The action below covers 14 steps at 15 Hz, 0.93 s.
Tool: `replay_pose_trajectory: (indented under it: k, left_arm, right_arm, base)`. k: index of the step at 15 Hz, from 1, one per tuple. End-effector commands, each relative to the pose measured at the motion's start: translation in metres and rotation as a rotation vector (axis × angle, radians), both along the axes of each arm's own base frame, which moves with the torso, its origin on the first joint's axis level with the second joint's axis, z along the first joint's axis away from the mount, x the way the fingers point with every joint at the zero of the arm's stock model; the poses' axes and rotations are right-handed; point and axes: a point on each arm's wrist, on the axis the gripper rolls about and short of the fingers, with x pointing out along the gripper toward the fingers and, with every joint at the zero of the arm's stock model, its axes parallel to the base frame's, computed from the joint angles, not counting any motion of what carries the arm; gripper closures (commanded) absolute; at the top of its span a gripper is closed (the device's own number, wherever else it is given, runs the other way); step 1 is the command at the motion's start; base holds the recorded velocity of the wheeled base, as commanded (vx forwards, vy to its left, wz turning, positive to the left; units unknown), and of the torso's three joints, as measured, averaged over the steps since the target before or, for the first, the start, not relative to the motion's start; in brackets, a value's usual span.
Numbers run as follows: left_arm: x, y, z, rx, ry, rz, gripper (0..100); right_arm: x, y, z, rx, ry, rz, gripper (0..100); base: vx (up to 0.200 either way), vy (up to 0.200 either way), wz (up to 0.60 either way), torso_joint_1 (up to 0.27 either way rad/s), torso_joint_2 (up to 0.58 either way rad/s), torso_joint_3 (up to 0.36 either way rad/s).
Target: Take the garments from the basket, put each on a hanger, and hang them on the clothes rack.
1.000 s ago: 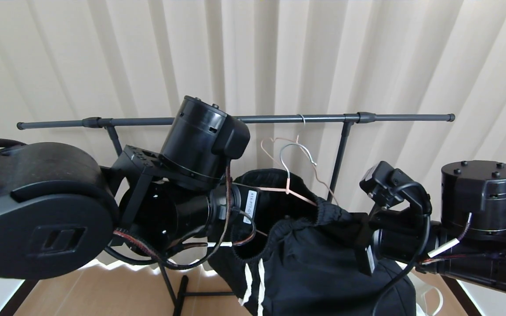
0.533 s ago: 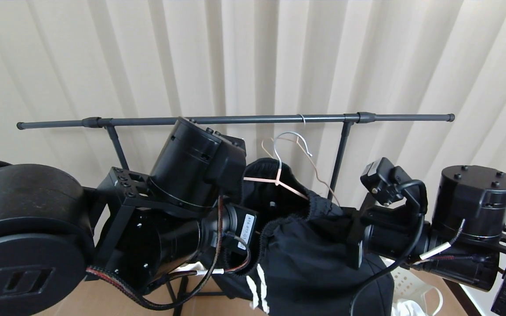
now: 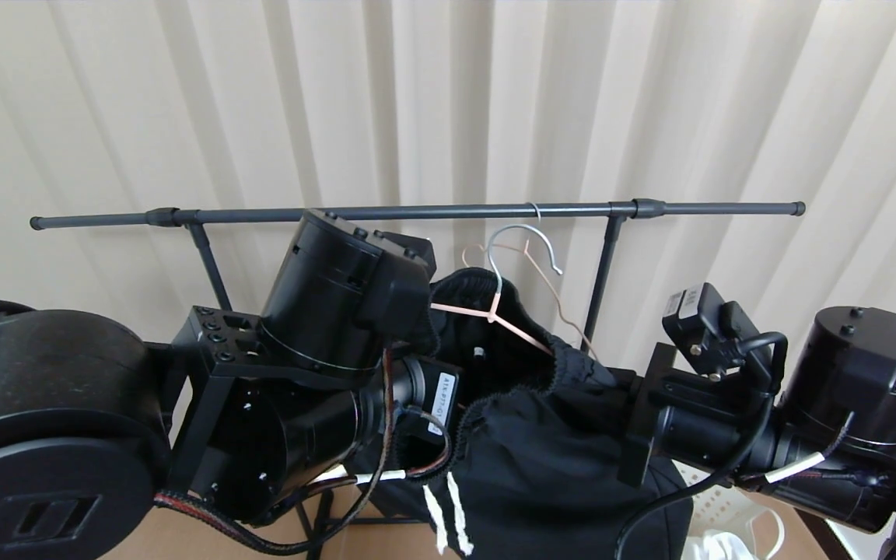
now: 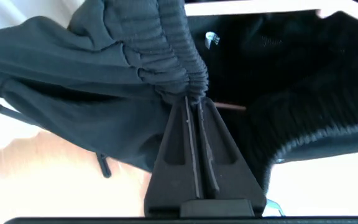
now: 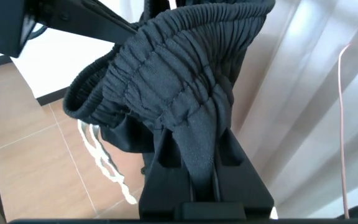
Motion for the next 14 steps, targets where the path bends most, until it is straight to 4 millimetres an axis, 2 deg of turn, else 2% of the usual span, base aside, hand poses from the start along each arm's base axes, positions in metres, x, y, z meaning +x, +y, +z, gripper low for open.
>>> replay_pose_trajectory:
  k: [1, 5, 6, 11, 14]
  left_arm:
    - [0.002, -0.002, -0.003, 0.006, 0.003, 0.004, 100]
    - [0.004, -0.003, -0.004, 0.003, -0.001, 0.008, 100]
    - [0.003, -0.003, -0.004, 0.005, -0.002, 0.007, 0]
    - [0.0, 0.001, 0.003, -0.009, -0.018, 0.002, 0]
    - [-0.01, 0.014, 0.008, 0.006, -0.036, -0.012, 0]
  right_arm:
    - [-0.004, 0.001, 0.002, 0.008, -0.011, 0.013, 100]
    - [-0.007, -0.001, 0.005, 0.014, -0.022, 0.013, 100]
    - [-0.007, -0.001, 0.005, 0.014, -0.022, 0.013, 100]
    - [-0.006, -0.001, 0.003, 0.01, -0.017, 0.01, 100]
    - [-0.001, -0.004, 0.002, 0.011, -0.013, 0.004, 100]
  base:
    - [0.0, 0.0, 0.0, 0.0, 0.0, 0.0]
    - [0.0, 0.0, 0.0, 0.0, 0.0, 0.0]
    - [0.0, 0.0, 0.0, 0.0, 0.0, 0.0]
    - [0.0, 0.0, 0.0, 0.0, 0.0, 0.0]
    - [0.0, 0.0, 0.0, 0.0, 0.0, 0.0]
